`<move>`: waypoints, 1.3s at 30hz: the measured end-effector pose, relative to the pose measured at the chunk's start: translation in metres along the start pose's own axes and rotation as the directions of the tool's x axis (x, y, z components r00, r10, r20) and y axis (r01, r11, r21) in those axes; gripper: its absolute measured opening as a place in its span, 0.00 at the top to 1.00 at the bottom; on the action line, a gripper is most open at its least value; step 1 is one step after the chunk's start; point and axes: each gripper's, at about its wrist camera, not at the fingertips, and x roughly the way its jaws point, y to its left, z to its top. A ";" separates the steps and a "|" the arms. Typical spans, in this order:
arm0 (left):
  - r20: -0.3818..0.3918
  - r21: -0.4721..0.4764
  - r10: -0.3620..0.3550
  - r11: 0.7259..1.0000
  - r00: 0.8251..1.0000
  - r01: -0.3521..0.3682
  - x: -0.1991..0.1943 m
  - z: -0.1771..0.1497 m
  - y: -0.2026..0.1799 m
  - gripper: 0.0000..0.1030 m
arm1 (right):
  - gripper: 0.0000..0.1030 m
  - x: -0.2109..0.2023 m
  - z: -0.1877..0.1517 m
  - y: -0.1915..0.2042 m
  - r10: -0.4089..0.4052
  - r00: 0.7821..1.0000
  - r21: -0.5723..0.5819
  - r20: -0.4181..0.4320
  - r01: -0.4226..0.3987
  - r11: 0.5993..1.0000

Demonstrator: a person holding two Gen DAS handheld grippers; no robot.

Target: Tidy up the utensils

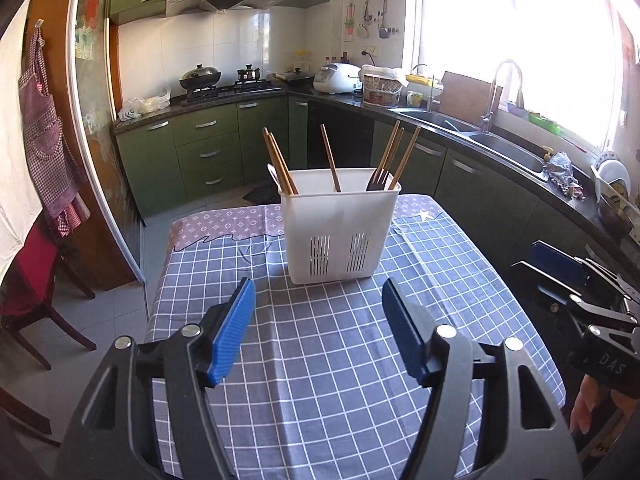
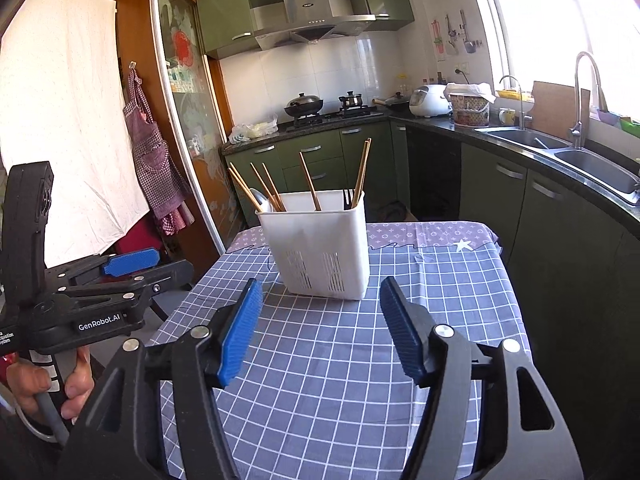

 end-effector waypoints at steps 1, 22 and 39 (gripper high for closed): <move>0.003 -0.002 0.007 1.000 1.000 -0.007 -0.004 -0.007 0.000 0.37 | 0.33 -0.006 -0.005 0.002 -0.002 1.000 -0.003 0.007 0.002 1.000; 0.104 -0.035 0.069 0.997 0.992 -0.066 -0.088 -0.064 0.005 0.07 | 0.05 -0.091 -0.041 0.049 -0.014 0.994 -0.055 0.110 0.020 0.998; 0.141 -0.056 0.073 0.996 0.987 -0.065 -0.108 -0.070 0.011 0.07 | 0.05 -0.094 -0.038 0.051 -0.022 0.994 -0.065 0.106 0.029 0.997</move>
